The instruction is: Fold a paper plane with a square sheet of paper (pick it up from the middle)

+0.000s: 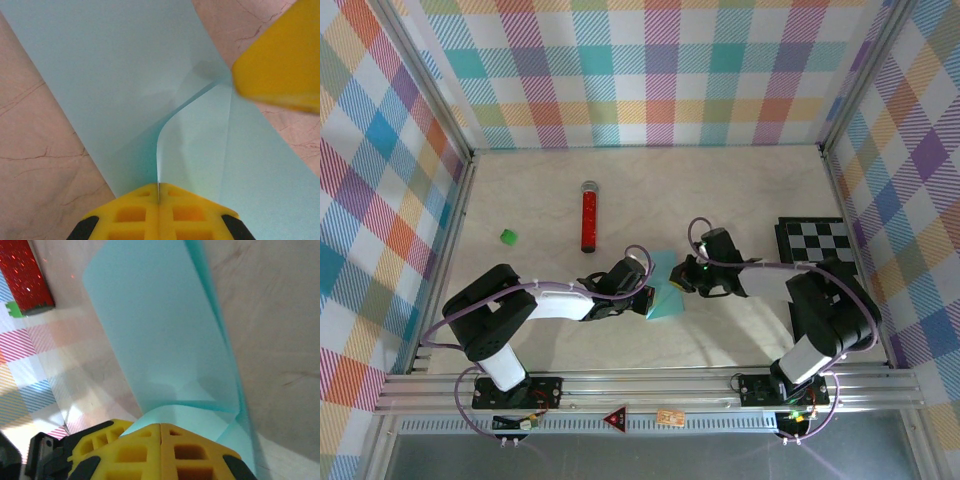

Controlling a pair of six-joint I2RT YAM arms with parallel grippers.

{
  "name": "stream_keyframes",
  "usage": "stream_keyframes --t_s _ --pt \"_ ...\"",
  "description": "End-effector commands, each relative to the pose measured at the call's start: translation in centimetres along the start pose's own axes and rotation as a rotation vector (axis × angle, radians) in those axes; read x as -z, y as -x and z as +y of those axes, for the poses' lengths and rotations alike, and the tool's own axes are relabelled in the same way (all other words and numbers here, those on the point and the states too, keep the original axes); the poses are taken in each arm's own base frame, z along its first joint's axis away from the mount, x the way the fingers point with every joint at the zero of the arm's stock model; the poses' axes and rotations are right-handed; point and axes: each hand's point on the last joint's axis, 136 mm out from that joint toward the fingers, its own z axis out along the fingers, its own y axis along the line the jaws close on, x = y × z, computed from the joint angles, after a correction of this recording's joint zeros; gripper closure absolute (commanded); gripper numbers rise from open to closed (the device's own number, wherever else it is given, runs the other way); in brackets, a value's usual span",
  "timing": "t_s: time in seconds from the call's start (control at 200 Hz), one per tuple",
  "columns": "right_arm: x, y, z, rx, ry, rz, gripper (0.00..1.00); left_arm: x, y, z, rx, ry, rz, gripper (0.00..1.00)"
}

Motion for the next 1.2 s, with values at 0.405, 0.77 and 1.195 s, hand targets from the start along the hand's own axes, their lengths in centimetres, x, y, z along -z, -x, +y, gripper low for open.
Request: stream_keyframes --t_s 0.405,0.77,1.195 --pt "-2.8 -3.4 -4.2 -0.066 -0.146 0.061 1.00 0.1 -2.9 2.8 0.008 0.098 0.094 0.96" --pt "-2.8 -4.1 -6.4 -0.079 -0.195 0.065 1.00 1.9 0.2 1.5 0.032 0.083 0.012 0.83" --pt "-3.1 -4.0 -6.8 -0.102 -0.192 0.052 1.00 5.5 1.2 -1.7 0.072 -0.069 -0.007 0.84"
